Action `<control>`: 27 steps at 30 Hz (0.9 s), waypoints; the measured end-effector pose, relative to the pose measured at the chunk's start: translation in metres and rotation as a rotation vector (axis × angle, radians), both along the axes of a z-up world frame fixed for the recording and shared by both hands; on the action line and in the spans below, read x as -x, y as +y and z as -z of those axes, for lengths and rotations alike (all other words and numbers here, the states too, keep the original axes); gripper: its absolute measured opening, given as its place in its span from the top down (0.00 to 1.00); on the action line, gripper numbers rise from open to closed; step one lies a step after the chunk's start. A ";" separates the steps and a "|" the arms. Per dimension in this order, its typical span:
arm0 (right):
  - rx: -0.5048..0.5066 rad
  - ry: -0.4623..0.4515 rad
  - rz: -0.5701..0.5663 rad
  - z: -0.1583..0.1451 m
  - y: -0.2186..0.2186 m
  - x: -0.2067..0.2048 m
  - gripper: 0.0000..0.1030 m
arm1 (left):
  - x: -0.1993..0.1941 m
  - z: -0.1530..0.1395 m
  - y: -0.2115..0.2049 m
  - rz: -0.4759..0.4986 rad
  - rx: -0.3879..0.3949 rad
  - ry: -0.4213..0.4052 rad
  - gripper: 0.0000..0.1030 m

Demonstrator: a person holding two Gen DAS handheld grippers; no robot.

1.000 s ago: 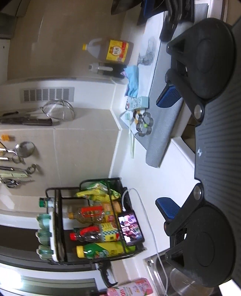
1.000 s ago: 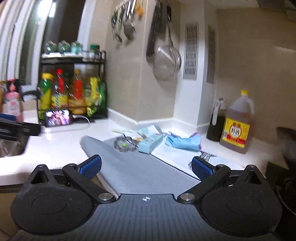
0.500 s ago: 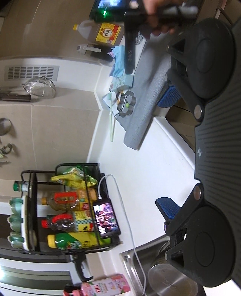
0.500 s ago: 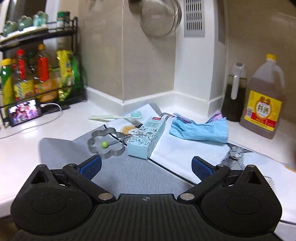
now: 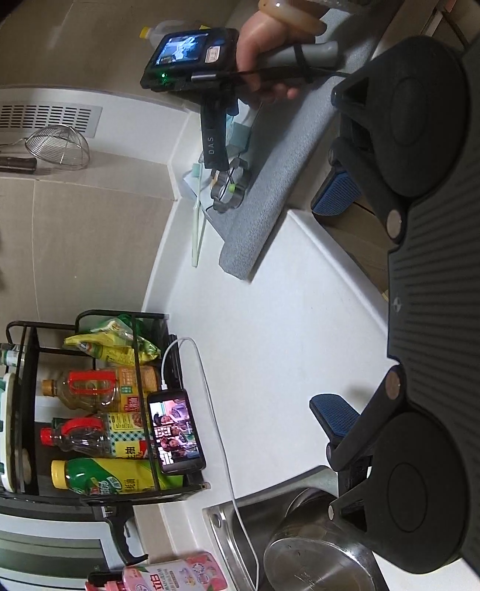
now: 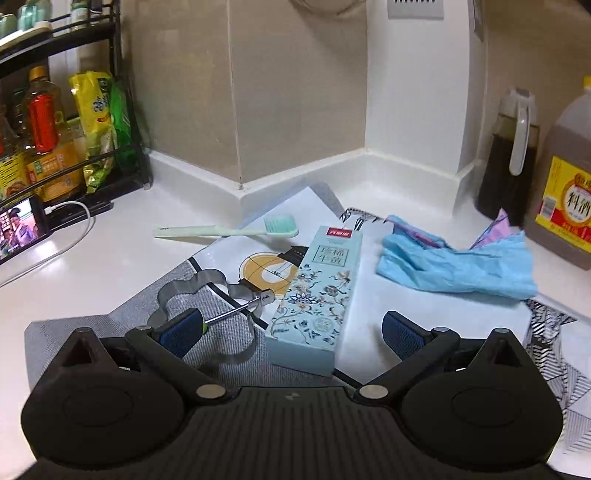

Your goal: Collect trash

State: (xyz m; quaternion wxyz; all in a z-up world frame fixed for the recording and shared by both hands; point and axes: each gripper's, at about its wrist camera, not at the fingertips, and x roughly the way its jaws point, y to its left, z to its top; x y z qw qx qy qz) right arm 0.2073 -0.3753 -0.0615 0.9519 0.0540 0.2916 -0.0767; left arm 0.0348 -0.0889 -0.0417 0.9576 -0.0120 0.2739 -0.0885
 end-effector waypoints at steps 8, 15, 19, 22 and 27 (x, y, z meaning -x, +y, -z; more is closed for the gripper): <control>0.005 -0.121 0.013 -0.009 -0.005 0.055 0.00 | -0.001 0.001 0.004 0.010 0.013 -0.005 0.00; 0.182 -0.196 -0.030 -0.018 -0.004 0.152 0.00 | 0.008 0.001 0.000 0.050 0.030 -0.008 0.00; 0.169 -0.225 0.024 -0.026 -0.014 0.198 0.00 | 0.018 -0.005 0.000 0.055 0.044 -0.036 0.00; 0.182 -0.248 0.067 -0.033 -0.022 0.218 0.00 | 0.023 -0.008 -0.001 0.048 0.053 -0.037 0.00; 0.050 -0.256 0.151 -0.044 -0.052 0.222 0.00 | 0.029 -0.018 -0.004 0.035 0.049 -0.057 0.00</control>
